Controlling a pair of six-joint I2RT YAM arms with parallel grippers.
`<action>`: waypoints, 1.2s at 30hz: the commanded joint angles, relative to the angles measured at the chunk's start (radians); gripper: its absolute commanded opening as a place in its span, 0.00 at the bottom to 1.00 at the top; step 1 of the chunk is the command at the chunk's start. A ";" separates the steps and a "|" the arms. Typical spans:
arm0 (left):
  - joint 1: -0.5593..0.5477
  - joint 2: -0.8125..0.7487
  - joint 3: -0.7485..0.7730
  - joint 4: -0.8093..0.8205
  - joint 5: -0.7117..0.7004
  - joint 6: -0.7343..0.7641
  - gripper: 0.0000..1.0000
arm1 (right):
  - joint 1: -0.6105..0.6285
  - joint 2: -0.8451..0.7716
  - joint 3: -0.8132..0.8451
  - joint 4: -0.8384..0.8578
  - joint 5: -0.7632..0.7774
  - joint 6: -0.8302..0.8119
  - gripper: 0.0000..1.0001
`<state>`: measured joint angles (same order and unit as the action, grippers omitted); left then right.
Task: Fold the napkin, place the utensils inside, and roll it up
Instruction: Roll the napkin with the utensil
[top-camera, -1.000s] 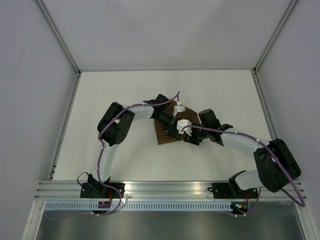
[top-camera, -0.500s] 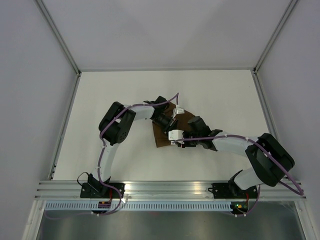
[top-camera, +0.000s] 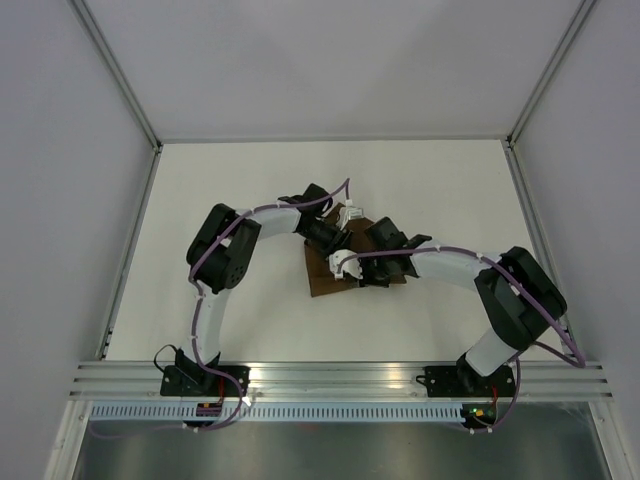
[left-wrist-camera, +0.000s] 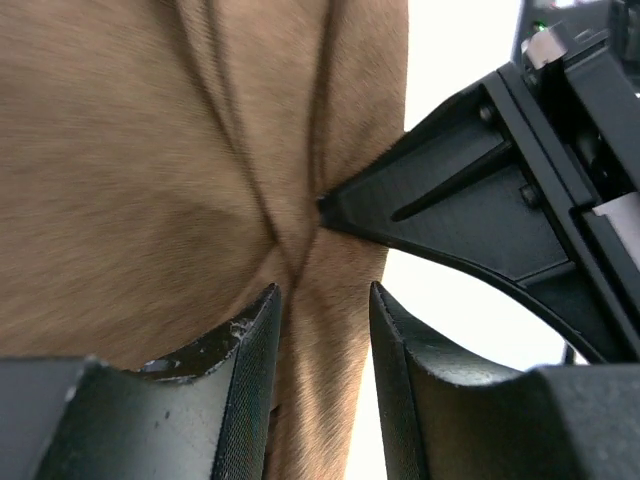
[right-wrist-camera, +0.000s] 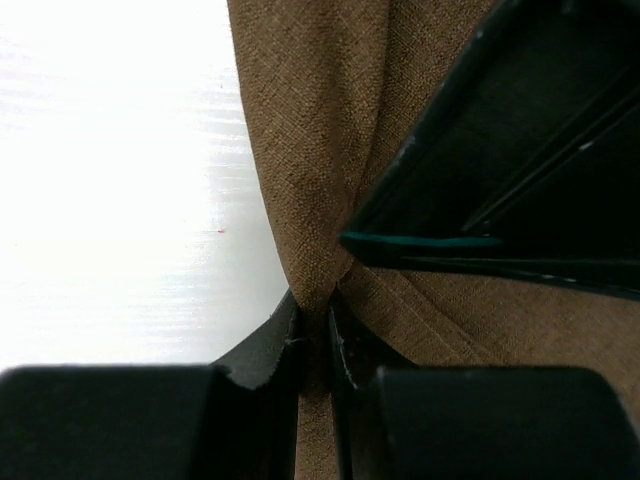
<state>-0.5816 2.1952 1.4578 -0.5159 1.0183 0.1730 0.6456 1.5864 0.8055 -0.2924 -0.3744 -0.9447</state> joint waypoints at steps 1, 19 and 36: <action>0.034 -0.095 -0.030 0.083 -0.087 -0.044 0.47 | -0.030 0.079 0.124 -0.212 -0.118 -0.029 0.16; 0.088 -0.672 -0.414 0.579 -0.701 -0.294 0.50 | -0.187 0.590 0.682 -0.842 -0.330 -0.174 0.14; -0.283 -0.919 -0.829 0.979 -1.158 0.104 0.55 | -0.198 0.813 0.918 -0.961 -0.307 -0.112 0.14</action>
<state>-0.8032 1.2465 0.6212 0.3630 -0.0315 0.1287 0.4442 2.3096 1.7096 -1.3045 -0.7647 -1.0336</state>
